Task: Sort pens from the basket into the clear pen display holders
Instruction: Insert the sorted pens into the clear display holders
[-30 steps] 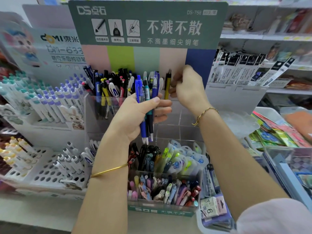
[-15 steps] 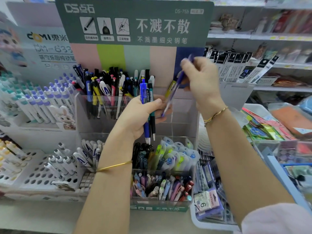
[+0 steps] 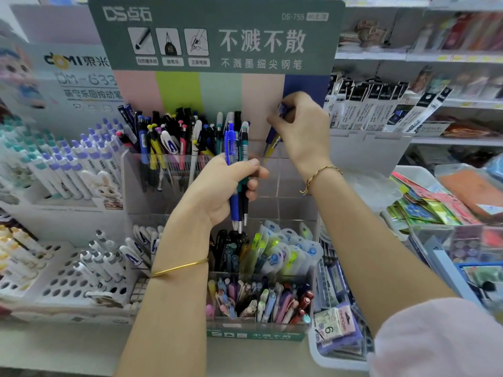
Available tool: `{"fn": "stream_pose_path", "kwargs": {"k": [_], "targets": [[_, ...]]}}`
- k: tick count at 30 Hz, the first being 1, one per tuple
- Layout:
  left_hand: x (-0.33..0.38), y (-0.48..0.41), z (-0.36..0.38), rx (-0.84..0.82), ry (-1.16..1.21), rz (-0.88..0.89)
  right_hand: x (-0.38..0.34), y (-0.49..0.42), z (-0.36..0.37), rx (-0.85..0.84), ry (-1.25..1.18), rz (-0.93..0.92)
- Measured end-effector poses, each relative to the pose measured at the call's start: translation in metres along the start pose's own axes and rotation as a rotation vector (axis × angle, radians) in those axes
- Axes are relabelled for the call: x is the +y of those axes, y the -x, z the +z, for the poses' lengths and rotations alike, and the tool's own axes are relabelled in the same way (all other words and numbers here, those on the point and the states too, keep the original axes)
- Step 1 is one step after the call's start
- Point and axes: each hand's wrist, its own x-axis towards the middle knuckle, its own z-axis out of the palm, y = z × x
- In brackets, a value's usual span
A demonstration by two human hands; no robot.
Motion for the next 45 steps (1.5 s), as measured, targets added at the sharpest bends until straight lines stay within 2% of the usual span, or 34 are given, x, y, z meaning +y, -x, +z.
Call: {"fn": "stream_pose_path", "kwargs": {"k": [3,7,11,12,16,18,20,24,26,30,38,41,45], "targets": [[0.001,0.001,0.001,-0.012,0.053,-0.023,0.000,0.000,0.001,-0.033,0.121,0.003],[0.001,0.000,0.000,-0.042,0.117,-0.025,-0.001,0.008,-0.002,0.032,0.001,0.054],[0.000,-0.002,0.001,-0.077,0.117,-0.012,-0.001,0.015,-0.012,0.057,-0.009,0.005],[-0.001,-0.002,0.001,-0.089,0.109,-0.007,-0.003,0.016,-0.014,0.005,-0.049,0.023],[-0.001,-0.002,0.005,-0.121,0.075,0.031,-0.013,0.022,-0.025,-0.387,-0.217,0.138],[0.000,-0.001,0.007,-0.121,0.056,0.036,-0.016,0.024,-0.029,-0.447,-0.248,0.112],[0.001,-0.001,0.005,-0.102,0.050,0.018,-0.018,0.022,-0.031,-0.324,-0.322,0.110],[0.001,-0.001,0.002,0.007,0.013,-0.049,-0.022,0.011,-0.035,0.149,-0.491,0.093],[0.001,0.000,0.001,0.030,0.019,-0.084,-0.024,0.007,-0.035,0.251,-0.458,0.039],[0.001,0.001,0.000,0.049,0.091,-0.091,-0.019,0.005,-0.026,0.262,-0.353,0.013],[0.004,0.002,-0.004,0.111,0.159,-0.044,-0.008,0.007,-0.018,0.265,-0.305,0.056],[0.003,0.001,-0.004,0.123,0.183,-0.028,-0.006,0.008,-0.014,0.188,-0.262,0.041],[0.003,0.000,-0.002,0.117,0.198,-0.016,0.000,0.011,-0.008,0.087,-0.052,0.048]]}}
